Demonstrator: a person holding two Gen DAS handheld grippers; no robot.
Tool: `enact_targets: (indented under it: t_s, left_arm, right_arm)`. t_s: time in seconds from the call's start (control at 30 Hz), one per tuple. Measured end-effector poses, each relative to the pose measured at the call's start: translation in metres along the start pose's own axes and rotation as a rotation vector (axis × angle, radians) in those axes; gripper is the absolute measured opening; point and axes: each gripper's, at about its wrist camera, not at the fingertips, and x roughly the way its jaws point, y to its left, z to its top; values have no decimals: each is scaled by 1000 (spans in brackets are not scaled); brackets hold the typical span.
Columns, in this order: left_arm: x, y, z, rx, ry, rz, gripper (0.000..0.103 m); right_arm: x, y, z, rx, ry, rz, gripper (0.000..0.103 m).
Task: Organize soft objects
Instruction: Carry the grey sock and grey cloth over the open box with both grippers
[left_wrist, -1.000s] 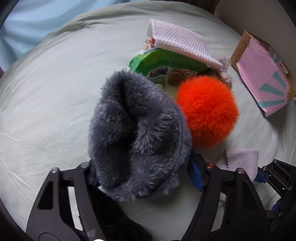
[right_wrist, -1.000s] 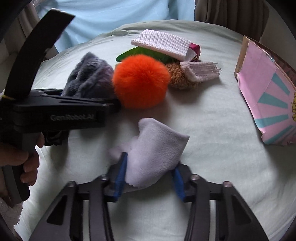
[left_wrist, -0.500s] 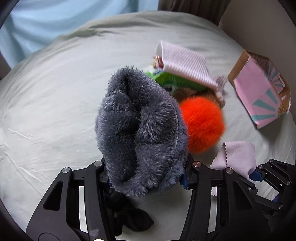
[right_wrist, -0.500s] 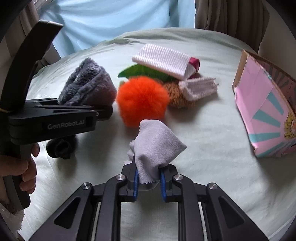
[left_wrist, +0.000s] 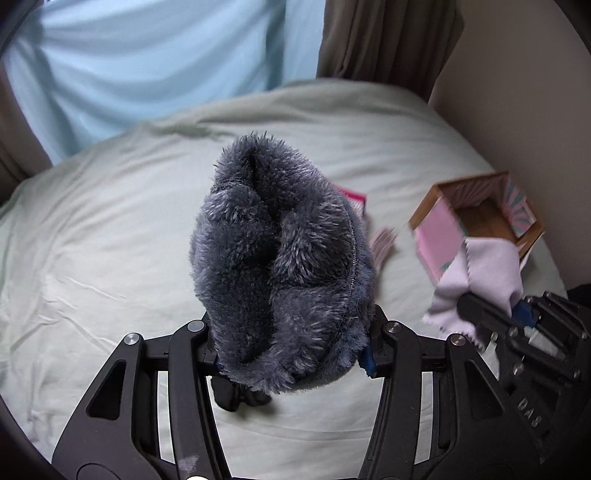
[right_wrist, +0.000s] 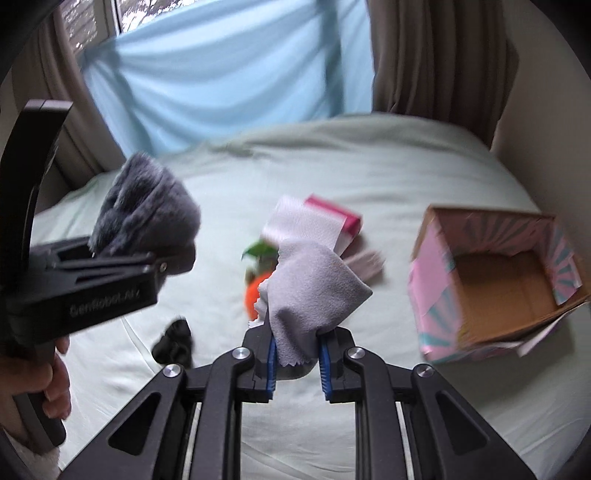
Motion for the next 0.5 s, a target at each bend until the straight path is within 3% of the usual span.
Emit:
enact_targets:
  t_s: [0.27, 0.5]
  left_arm:
    - [-50, -62, 37, -19, -50, 34, 48]
    - [-61, -146, 71, -98, -50, 41, 48]
  right_arm:
    - [-59, -52, 51, 5, -85, -12, 17]
    - [-99, -136, 83, -14, -82, 4, 17]
